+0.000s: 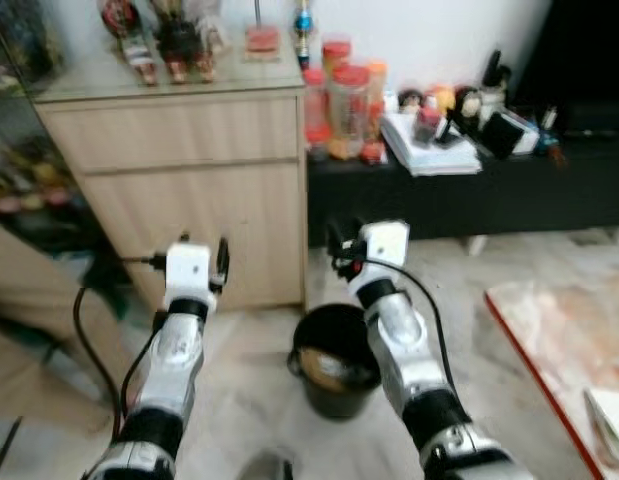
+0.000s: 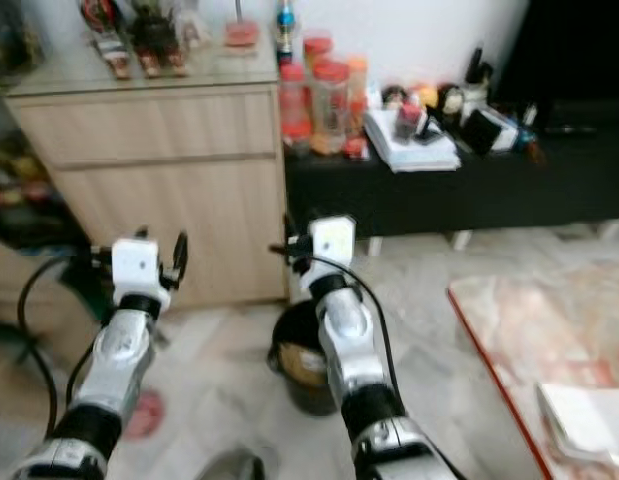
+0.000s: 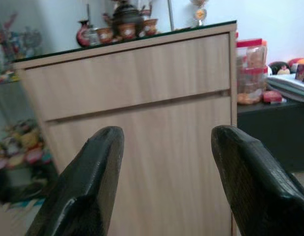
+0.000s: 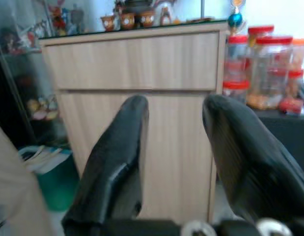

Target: Picking trash to rubbish bin

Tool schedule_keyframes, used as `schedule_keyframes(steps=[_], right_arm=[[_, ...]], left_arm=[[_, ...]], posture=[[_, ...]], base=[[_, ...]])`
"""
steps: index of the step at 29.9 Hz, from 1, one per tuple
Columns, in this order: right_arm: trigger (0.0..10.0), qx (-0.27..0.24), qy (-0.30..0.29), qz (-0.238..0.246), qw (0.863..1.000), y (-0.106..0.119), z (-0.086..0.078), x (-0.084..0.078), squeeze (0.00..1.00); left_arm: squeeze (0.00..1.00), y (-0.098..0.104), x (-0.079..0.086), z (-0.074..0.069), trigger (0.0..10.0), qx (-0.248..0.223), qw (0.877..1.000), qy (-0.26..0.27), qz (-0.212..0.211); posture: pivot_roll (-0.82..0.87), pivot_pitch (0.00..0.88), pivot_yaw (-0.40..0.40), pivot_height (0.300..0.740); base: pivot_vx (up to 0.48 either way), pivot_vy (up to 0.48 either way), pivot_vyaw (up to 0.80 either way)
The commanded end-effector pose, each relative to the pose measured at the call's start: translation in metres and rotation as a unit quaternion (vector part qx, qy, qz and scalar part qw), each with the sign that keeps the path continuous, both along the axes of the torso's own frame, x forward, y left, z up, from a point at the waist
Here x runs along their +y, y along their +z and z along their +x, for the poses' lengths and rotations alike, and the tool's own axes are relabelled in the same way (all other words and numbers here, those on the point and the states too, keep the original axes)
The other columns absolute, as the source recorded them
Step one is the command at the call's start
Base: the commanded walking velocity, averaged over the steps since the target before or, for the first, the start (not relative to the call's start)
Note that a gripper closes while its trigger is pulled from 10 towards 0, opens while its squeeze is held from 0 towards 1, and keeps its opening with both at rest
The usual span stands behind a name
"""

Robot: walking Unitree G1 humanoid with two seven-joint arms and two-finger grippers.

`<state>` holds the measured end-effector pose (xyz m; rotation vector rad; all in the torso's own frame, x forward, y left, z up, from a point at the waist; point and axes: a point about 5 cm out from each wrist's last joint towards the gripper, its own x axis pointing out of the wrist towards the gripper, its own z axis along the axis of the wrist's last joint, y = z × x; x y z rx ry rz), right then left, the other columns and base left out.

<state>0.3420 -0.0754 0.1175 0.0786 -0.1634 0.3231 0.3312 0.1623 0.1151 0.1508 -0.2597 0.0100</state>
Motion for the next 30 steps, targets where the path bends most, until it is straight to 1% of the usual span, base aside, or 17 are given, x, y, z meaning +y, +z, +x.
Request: schedule_keyframes(steps=[1, 9, 13, 14, 15, 16, 18, 22, 23, 24, 25, 26, 28, 30], right_arm=[[10.0, -0.005, -0.004, -0.001, 1.0, 0.003, 0.002, -0.003, 0.0], [10.0, -0.001, -0.005, -0.001, 1.0, 0.002, 0.002, -0.003, 0.0], [10.0, 0.005, -0.005, -0.003, 1.0, -0.002, 0.001, -0.003, 0.0], [10.0, 0.009, -0.006, -0.004, 1.0, -0.004, 0.001, -0.004, 0.0], [10.0, 0.019, -0.009, -0.007, 1.0, -0.009, 0.0, -0.006, 0.0], [10.0, 0.019, -0.009, -0.007, 1.0, -0.009, 0.0, -0.006, 0.0], [10.0, 0.043, -0.014, -0.015, 0.999, -0.021, -0.002, -0.012, 0.0], [10.0, 0.077, -0.026, -0.029, 0.996, -0.036, -0.006, -0.021, 0.0], [10.0, 0.087, -0.029, -0.032, 0.995, -0.041, -0.007, -0.024, 0.0], [10.0, 0.114, -0.037, -0.038, 0.992, -0.053, -0.011, -0.032, 0.0], [10.0, 0.114, -0.037, -0.038, 0.992, -0.053, -0.011, -0.032, 0.0], [10.0, 0.142, -0.045, -0.038, 0.988, -0.064, -0.016, -0.039, 0.0], [10.0, 0.162, -0.054, -0.041, 0.984, -0.073, -0.02, -0.045, 0.0], [10.0, 0.197, -0.072, -0.032, 0.977, -0.086, -0.027, -0.055, 0.0]], left_arm=[[0.0, 0.01, -0.005, 0.005, 10.0, -0.016, 1.0, -0.009, -0.001], [0.0, 0.009, -0.003, 0.005, 10.0, -0.011, 1.0, -0.007, -0.001], [0.0, 0.003, 0.003, 0.005, 10.0, 0.006, 1.0, -0.001, 0.002], [0.0, 0.0, 0.005, 0.005, 10.0, 0.016, 1.0, 0.002, 0.001], [0.0, -0.009, 0.011, 0.004, 10.0, 0.038, 0.999, 0.01, 0.0], [0.0, -0.009, 0.011, 0.004, 10.0, 0.038, 0.999, 0.01, 0.0], [0.0, -0.023, 0.02, 0.0, 10.0, 0.076, 0.997, 0.012, 0.006], [0.0, -0.042, 0.03, -0.006, 10.0, 0.127, 0.992, 0.017, 0.008], [0.0, -0.047, 0.034, -0.009, 10.0, 0.141, 0.99, 0.018, 0.007], [0.0, -0.061, 0.042, -0.016, 10.0, 0.174, 0.984, 0.028, 0.015], [0.0, -0.061, 0.042, -0.016, 10.0, 0.174, 0.984, 0.028, 0.015], [0.0, -0.071, 0.049, -0.023, 10.0, 0.2, 0.979, 0.041, 0.013], [0.0, -0.078, 0.054, -0.028, 10.0, 0.217, 0.975, 0.052, 0.009], [0.0, -0.09, 0.061, -0.037, 10.0, 0.245, 0.967, 0.068, 0.006]], posture=[[0.19, 0.0, -0.004, 0.74], [0.19, 0.0, -0.004, 0.74], [0.19, 0.0, -0.004, 0.74], [0.19, 0.0, -0.004, 0.74], [0.19, 0.0, -0.004, 0.74], [0.19, 0.0, -0.004, 0.74], [0.18, 0.0, -0.007, 0.74], [0.18, 0.0, -0.007, 0.74], [0.18, 0.0, -0.007, 0.74], [0.18, 0.0, -0.007, 0.74], [0.18, 0.0, -0.007, 0.74], [0.18, 0.0, -0.01, 0.74], [0.18, 0.0, -0.011, 0.74], [0.18, 0.0, -0.011, 0.74]], base=[[-0.281, 0.0, 0.0], [-0.277, 0.0, 0.0], [0.0, 0.0, 0.0], [0.0, 0.0, 0.0], [0.0, 0.0, 0.0], [0.0, 0.0, 0.0], [0.0, 0.0, 0.0], [0.0, 0.0, 0.0], [0.0, 0.0, 0.0], [0.0, 0.0, 0.0], [0.0, 0.0, 0.0], [0.0, 0.0, 0.0], [0.0, 0.0, 0.0], [0.0, 0.0, 0.0]])
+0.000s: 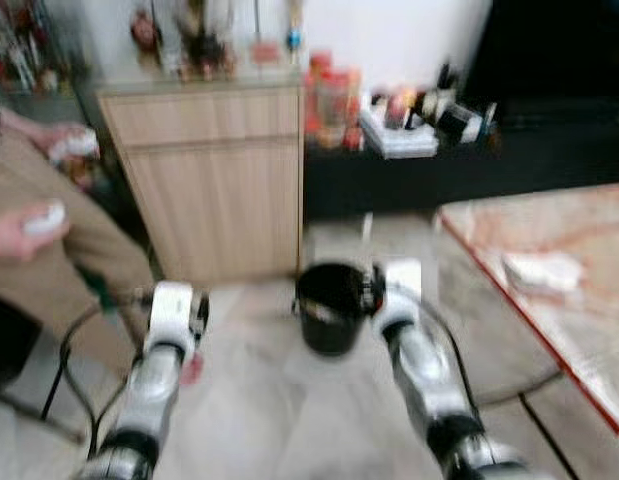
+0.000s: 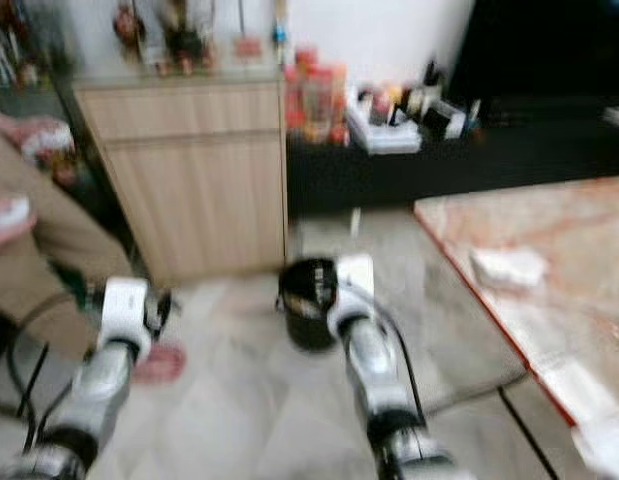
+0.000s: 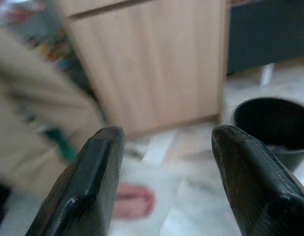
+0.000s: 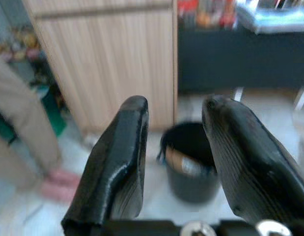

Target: Picking trash to rubbish bin

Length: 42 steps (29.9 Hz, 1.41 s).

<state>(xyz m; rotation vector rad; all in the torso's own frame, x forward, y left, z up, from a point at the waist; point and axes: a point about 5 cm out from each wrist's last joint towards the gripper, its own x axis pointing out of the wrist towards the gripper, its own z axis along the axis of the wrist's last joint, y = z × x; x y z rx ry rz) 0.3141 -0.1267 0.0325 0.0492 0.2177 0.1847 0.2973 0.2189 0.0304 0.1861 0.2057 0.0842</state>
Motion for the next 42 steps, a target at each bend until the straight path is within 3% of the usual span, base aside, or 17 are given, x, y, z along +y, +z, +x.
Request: schedule_keyframes(steps=[1, 4, 8, 13, 26, 31, 42], right_arm=[[10.0, 0.02, -0.018, 0.008, 1.0, -0.006, -0.002, -0.007, 0.0], [10.0, 0.102, -0.056, -0.001, 0.993, -0.038, -0.027, -0.026, 0.0], [10.0, 0.149, -0.074, -0.005, 0.986, -0.055, -0.044, -0.034, 0.0], [10.0, 0.246, -0.107, -0.009, 0.963, -0.091, -0.089, -0.045, 0.0], [10.0, 0.32, -0.136, 0.001, 0.938, -0.114, -0.127, -0.046, 0.0], [10.0, 0.326, -0.138, 0.002, 0.935, -0.116, -0.13, -0.045, 0.0], [10.0, 0.333, -0.129, -0.005, 0.934, -0.117, -0.131, -0.041, 0.0]], left_arm=[[0.0, -0.009, 0.007, -0.006, 10.0, 0.029, 0.999, 0.018, -0.004], [0.0, -0.037, 0.016, -0.03, 10.0, 0.11, 0.993, 0.037, -0.003], [0.0, -0.052, 0.019, -0.046, 10.0, 0.155, 0.987, 0.046, -0.001], [0.0, -0.08, 0.021, -0.08, 10.0, 0.24, 0.969, 0.063, -0.001], [0.0, -0.088, 0.029, -0.094, 10.0, 0.282, 0.956, 0.074, 0.008], [0.0, -0.088, 0.029, -0.094, 10.0, 0.284, 0.956, 0.071, 0.011], [0.0, -0.089, 0.027, -0.094, 10.0, 0.289, 0.955, 0.061, 0.018]], posture=[[0.18, 0.0, -0.011, 0.74], [0.18, 0.0, -0.011, 0.74], [0.18, 0.0, -0.008, 0.74], [0.17, 0.0, 0.002, 0.74], [0.17, 0.0, 0.012, 0.74], [0.17, 0.0, 0.019, 0.74], [0.17, 0.0, 0.029, 0.74]], base=[[0.0, 0.0, 0.0], [0.0, 0.0, 0.0], [0.0, 0.0, 0.0], [0.0, 0.0, 0.0], [0.0, 0.0, 0.0], [0.0, 0.0, 0.0], [0.0, 0.0, -0.65]])
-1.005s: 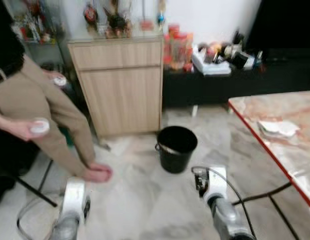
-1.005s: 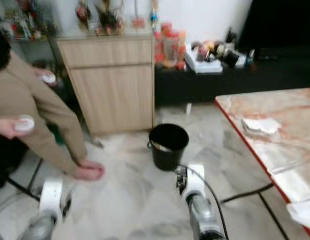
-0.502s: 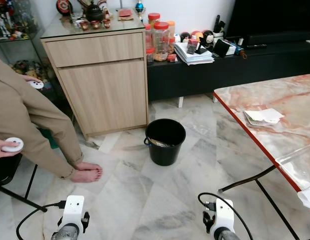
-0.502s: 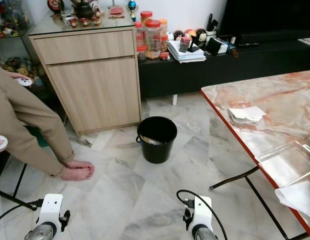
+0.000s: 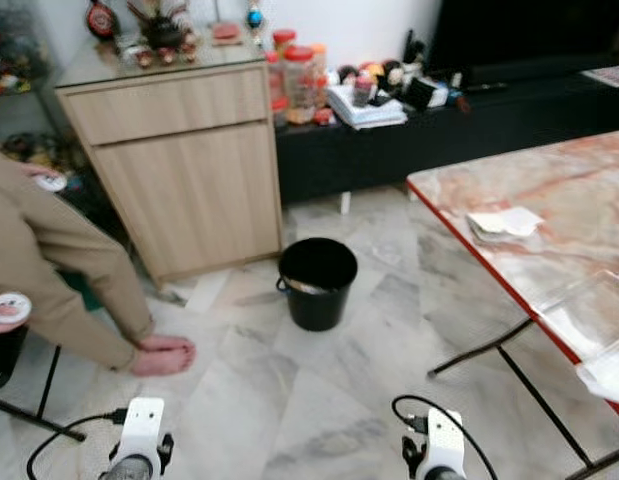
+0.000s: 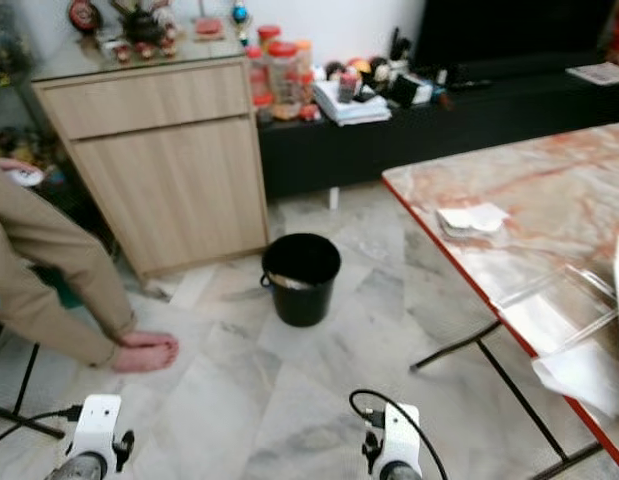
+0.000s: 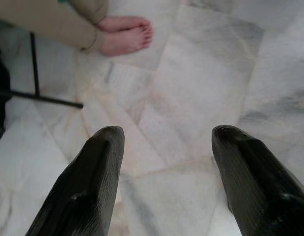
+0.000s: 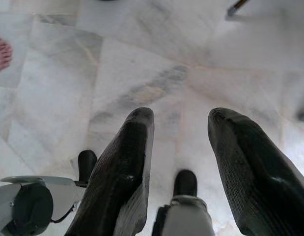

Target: Picking trash to rubbish bin

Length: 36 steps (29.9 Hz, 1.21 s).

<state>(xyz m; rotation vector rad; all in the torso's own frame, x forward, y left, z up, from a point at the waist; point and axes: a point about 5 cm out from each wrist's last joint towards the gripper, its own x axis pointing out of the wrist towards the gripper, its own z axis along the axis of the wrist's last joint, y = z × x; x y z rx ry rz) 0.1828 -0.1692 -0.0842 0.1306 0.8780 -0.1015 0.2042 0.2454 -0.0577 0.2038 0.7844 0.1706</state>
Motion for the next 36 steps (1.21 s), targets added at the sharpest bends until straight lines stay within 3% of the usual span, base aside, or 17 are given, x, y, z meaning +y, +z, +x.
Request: schedule_keyframes(steps=[1, 14, 36], right_arm=[[10.0, 0.003, 0.0, -0.001, 1.0, -0.0003, 0.0, 0.0017, 0.0], [10.0, 0.013, 0.0, -0.011, 1.0, -0.0018, -0.0028, -0.0008, 0.0], [10.0, 0.012, 0.001, -0.008, 1.0, -0.0019, -0.003, -0.0003, 0.0]], left_arm=[[0.0, -0.0011, 0.0005, -0.0014, 10.0, 0.011, 1.0, -0.011, 0.009], [0.0, -0.0012, 0.0009, -0.0013, 10.0, 0.024, 0.998, -0.04, 0.037], [0.0, -0.0025, 0.0001, -0.0029, 10.0, 0.028, 0.998, -0.041, 0.038]], posture=[[0.17, 0.0, 0.029, 0.74], [0.17, 0.0, 0.033, 0.74], [0.17, 0.0, 0.031, 0.74]], base=[[0.0, 0.0, -0.77], [0.0, 0.0, -0.74], [0.0, -0.295, -0.62]])
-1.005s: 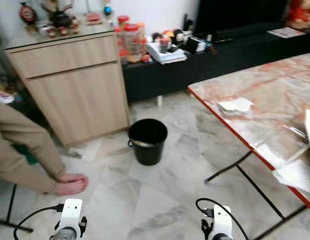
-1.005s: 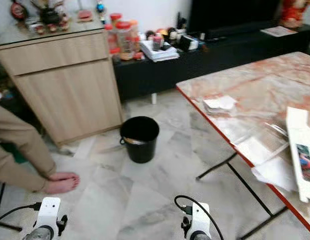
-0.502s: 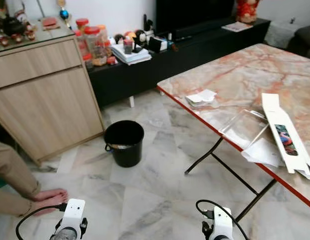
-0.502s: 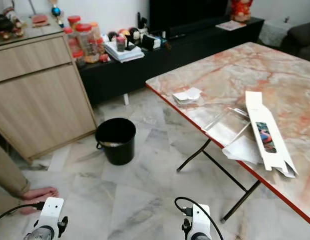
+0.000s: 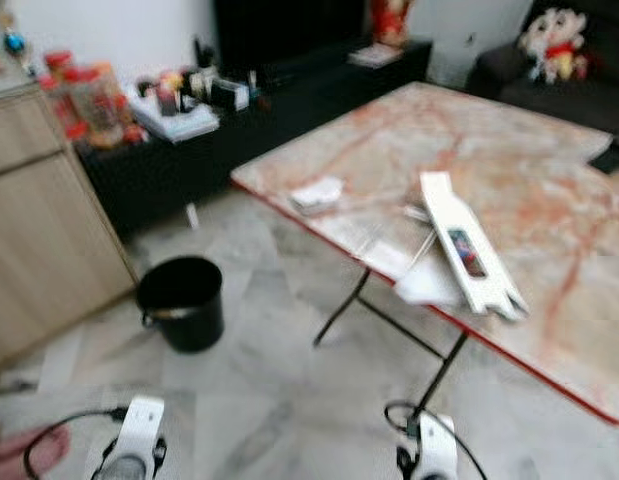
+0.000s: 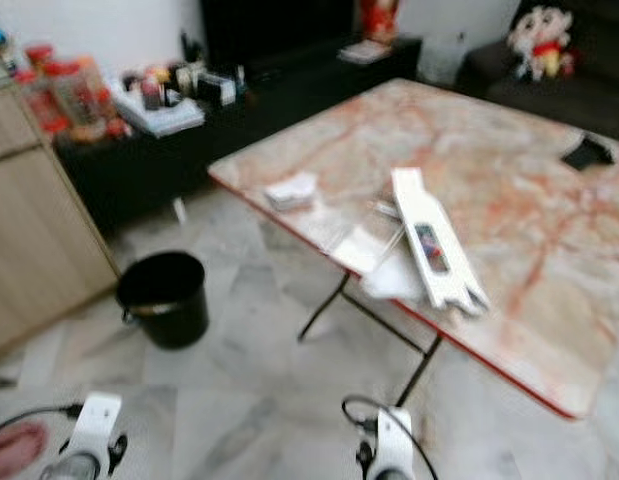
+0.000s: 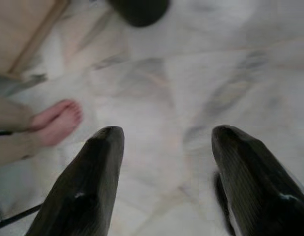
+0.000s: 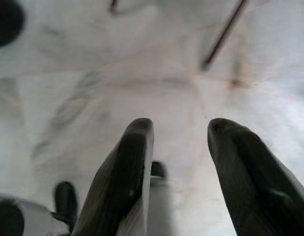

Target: Picking trash to rubbish bin

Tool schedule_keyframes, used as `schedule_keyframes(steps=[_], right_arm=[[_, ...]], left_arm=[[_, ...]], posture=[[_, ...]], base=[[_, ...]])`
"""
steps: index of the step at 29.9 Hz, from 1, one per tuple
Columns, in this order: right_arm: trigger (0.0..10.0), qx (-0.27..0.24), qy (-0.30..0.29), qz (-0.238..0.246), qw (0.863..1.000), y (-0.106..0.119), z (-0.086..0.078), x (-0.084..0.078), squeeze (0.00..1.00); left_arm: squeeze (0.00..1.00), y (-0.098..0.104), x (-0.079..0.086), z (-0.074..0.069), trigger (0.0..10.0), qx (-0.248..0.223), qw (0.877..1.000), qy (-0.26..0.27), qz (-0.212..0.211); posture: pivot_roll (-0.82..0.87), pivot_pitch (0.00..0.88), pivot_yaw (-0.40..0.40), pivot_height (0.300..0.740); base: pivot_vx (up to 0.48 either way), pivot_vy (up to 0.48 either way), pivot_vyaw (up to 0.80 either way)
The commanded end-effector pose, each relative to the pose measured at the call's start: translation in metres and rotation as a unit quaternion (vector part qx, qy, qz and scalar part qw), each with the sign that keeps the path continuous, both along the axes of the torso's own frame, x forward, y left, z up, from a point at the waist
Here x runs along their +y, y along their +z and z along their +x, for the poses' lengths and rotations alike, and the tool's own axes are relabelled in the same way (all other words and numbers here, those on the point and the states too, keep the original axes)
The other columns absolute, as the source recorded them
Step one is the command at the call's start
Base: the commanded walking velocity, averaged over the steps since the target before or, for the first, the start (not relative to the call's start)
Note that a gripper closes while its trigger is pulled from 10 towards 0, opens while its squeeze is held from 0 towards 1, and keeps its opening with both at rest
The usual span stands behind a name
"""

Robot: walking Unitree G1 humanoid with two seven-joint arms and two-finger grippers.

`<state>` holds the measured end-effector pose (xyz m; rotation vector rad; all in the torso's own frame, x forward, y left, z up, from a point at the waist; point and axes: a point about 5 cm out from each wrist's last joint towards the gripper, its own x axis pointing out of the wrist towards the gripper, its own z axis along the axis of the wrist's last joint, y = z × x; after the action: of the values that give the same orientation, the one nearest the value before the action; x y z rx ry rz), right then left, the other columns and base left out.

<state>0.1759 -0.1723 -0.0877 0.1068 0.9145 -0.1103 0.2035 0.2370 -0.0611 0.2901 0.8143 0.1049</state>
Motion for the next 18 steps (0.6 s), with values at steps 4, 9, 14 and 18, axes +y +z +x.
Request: schedule_keyframes(steps=[4, 9, 14, 18], right_arm=[[10.0, -0.007, -0.002, 0.003, 1.0, 0.0017, 0.0039, 0.0021, 0.0], [10.0, -0.006, -0.003, 0.002, 1.0, 0.0017, 0.004, 0.0018, 0.0], [10.0, -0.004, -0.003, 0.003, 1.0, 0.0012, 0.0029, 0.0017, 0.0], [10.0, -0.006, -0.003, 0.004, 1.0, 0.0016, 0.0039, 0.0027, 0.0]], left_arm=[[0.0, 0.001, 0.0079, -0.0019, 10.0, 0.005, 1.0, 0.004, 0.011], [0.0, 0.0011, 0.0074, -0.0013, 10.0, 0.004, 1.0, 0.004, 0.01], [0.0, 0.0009, 0.0075, -0.0018, 10.0, 0.004, 1.0, 0.005, 0.01], [0.0, 0.0014, 0.0073, -0.001, 10.0, 0.002, 1.0, 0.004, 0.009]], posture=[[0.17, 0.0, 0.027, 0.74], [0.17, 0.0, 0.028, 0.74], [0.17, 0.0, 0.028, 0.74], [0.17, 0.0, 0.027, 0.74]], base=[[0.0, 0.0, -0.21], [0.0, 0.0, -0.35], [0.0, 0.0, -0.78], [0.0, 0.0, -0.7]])
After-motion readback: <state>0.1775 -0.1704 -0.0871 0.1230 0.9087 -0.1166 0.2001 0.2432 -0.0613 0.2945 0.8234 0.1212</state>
